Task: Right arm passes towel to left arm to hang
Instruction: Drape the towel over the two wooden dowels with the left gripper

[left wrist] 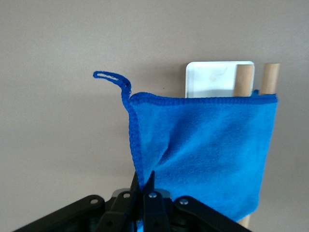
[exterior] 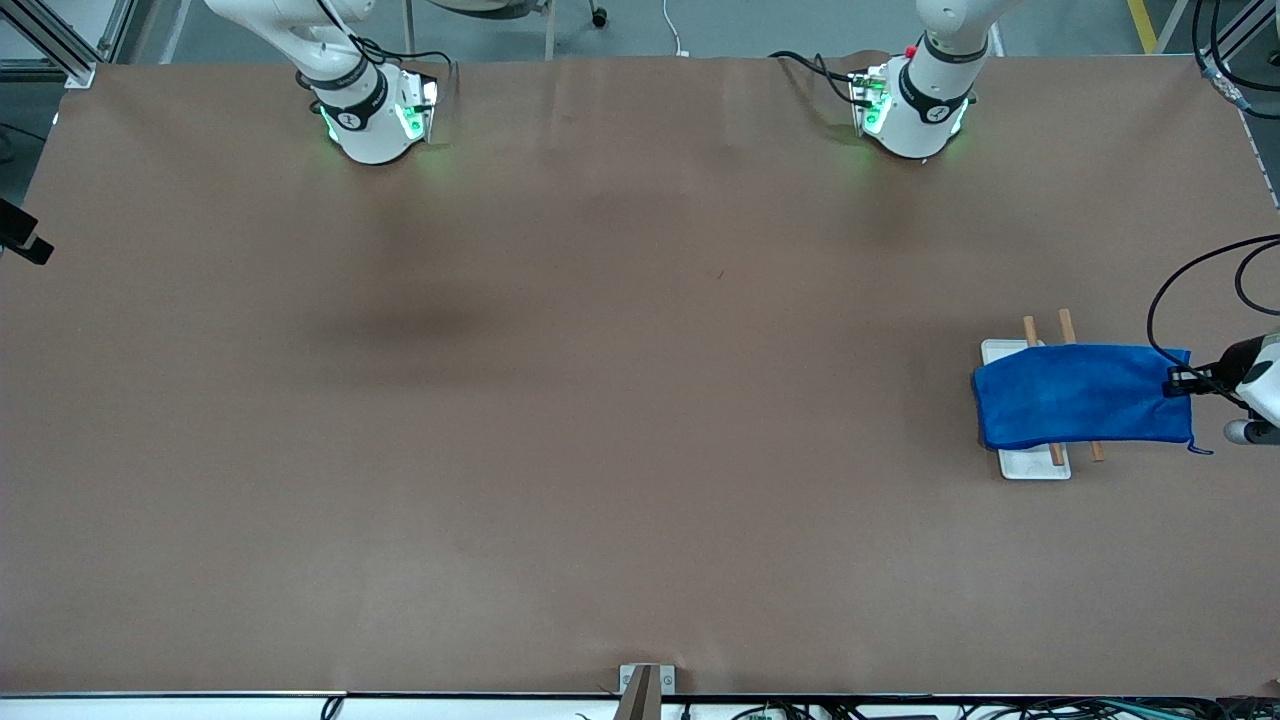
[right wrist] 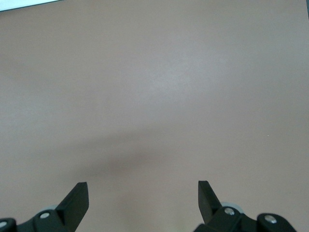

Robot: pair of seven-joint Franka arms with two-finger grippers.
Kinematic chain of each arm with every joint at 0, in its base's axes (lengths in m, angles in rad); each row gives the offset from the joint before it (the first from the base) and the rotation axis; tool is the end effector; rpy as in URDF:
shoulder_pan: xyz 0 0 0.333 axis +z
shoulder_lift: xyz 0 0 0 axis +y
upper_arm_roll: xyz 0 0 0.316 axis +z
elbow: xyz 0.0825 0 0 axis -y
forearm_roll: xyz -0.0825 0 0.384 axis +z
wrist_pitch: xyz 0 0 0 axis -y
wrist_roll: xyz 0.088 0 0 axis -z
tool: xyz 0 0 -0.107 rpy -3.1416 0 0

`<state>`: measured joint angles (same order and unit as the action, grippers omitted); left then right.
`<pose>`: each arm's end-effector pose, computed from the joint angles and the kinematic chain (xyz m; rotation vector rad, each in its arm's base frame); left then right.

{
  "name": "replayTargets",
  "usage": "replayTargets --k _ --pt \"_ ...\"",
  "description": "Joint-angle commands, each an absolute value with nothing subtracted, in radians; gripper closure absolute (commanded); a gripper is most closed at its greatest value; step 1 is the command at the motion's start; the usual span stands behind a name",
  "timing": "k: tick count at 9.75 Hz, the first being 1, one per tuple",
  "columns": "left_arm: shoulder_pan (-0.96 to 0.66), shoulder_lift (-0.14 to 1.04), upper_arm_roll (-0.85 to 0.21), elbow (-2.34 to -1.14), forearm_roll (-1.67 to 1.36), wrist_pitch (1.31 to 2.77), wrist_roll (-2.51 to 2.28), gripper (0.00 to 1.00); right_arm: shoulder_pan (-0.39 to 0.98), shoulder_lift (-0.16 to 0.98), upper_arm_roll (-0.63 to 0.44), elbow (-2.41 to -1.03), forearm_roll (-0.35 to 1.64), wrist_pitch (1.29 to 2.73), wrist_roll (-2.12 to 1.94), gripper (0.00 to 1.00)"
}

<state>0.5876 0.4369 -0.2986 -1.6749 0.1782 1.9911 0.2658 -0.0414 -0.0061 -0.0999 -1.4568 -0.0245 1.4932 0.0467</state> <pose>0.6184 0.2159 0.3511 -3.1322 0.0588 0.1625 0.5385 -0.0796 0.6743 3.1011 -0.2962 0.0643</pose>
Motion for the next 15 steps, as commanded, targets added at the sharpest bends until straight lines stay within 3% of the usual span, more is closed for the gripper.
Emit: replayTargets --k 1,3,4,5,6,8,11,15 --pt "0.615 0.492 -0.307 -1.671 0.195 2.028 0.301 0.99 -0.041 -0.021 -0.097 -1.465 -0.034 1.493 0.055 0.00" --pt "0.623 0.509 -0.307 -1.671 0.190 2.034 0.305 0.96 -0.041 -0.021 -0.097 -1.465 -0.034 1.490 0.046 0.00" --pt "0.621 0.514 -0.307 -1.671 0.189 2.039 0.305 0.83 -0.041 -0.021 -0.097 -1.465 -0.034 1.491 0.046 0.00" --pt "0.621 0.526 -0.307 -1.671 0.190 2.039 0.305 0.47 -0.041 -0.021 -0.097 -1.465 -0.034 1.491 0.046 0.00" --pt "0.621 0.529 -0.307 -1.671 0.190 2.039 0.307 0.00 -0.043 -0.021 -0.097 -1.465 -0.034 1.491 0.043 0.00" --pt "0.621 0.523 -0.307 -1.667 0.184 2.039 0.302 0.00 -0.043 -0.021 -0.097 -1.465 -0.034 1.490 0.043 0.00" --pt "0.614 0.512 -0.321 -1.554 0.187 1.973 0.311 0.00 -0.043 -0.021 -0.097 -1.465 -0.034 1.489 0.043 0.00" --pt "0.615 0.428 -0.435 -1.450 0.160 1.810 0.232 0.00 -0.043 -0.021 -0.097 -1.465 -0.034 1.491 0.043 0.00"
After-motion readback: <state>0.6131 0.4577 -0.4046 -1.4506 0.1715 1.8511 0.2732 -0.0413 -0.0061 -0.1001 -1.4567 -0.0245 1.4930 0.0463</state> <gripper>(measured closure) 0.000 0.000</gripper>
